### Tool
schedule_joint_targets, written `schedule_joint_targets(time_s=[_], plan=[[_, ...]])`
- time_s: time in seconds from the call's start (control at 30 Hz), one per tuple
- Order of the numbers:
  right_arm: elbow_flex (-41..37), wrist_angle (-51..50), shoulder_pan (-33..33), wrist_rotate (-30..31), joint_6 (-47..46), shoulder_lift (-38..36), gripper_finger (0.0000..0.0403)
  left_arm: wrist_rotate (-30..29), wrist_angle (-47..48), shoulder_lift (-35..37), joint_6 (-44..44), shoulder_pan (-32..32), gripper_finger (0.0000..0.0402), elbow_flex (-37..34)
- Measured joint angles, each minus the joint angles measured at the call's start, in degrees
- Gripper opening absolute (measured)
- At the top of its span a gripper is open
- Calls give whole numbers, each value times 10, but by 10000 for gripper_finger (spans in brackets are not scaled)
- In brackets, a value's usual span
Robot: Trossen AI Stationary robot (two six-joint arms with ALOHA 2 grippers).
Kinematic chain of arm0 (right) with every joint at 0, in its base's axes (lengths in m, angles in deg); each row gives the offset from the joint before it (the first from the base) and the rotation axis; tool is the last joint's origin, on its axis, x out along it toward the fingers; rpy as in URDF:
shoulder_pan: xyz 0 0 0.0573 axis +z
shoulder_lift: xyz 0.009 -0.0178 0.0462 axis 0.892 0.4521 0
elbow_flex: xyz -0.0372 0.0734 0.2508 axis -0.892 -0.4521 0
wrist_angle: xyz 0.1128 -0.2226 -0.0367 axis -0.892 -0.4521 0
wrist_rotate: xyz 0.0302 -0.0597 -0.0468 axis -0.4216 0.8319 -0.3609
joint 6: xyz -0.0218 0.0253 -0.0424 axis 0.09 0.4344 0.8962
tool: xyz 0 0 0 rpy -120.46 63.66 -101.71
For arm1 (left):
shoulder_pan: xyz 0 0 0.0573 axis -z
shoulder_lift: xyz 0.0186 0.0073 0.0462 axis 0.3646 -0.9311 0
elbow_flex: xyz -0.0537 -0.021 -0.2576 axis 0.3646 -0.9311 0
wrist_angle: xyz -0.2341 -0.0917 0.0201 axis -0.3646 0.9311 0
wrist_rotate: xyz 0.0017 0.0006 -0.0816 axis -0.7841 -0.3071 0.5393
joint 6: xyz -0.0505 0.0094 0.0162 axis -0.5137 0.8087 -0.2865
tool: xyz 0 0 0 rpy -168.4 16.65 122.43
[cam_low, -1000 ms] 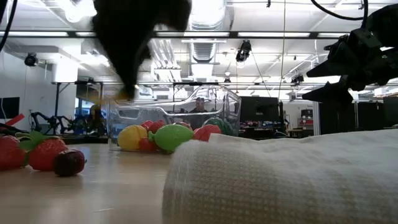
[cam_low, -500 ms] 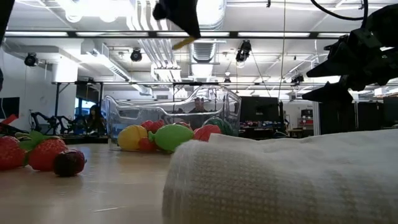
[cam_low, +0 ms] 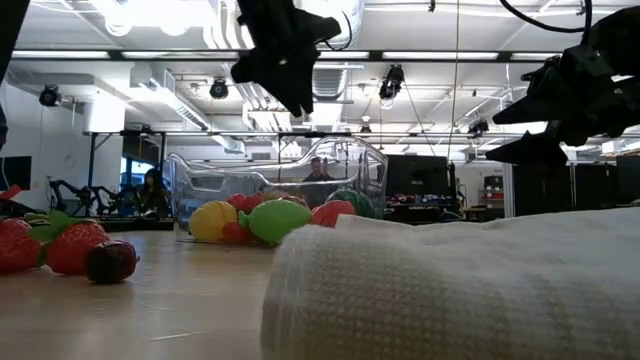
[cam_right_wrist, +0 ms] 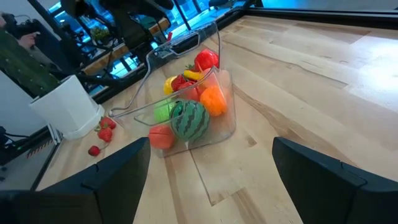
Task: Pick and placing Produce into tupperware
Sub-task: Put the yellow corn into the transparent bin, then put the red strawberry into the transparent bin
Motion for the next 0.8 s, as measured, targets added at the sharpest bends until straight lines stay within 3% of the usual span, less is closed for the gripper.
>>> schedule_joint_targets(time_s=[0.2,0.37,0.57,0.7,0.8], plan=[[0,0,0,0,0,0,329,21,1,4,-11,9,161,5],[0,0,0,0,0,0,329,133,5,12,-12,47,180,7],[0,0,0,0,0,0,329,252,5,10,7,156,181,-20],[0,0,0,0,0,0,329,258,13,9,15,237,181,-52],[0,0,0,0,0,0,329,258,14,9,-44,281,181,-73]])
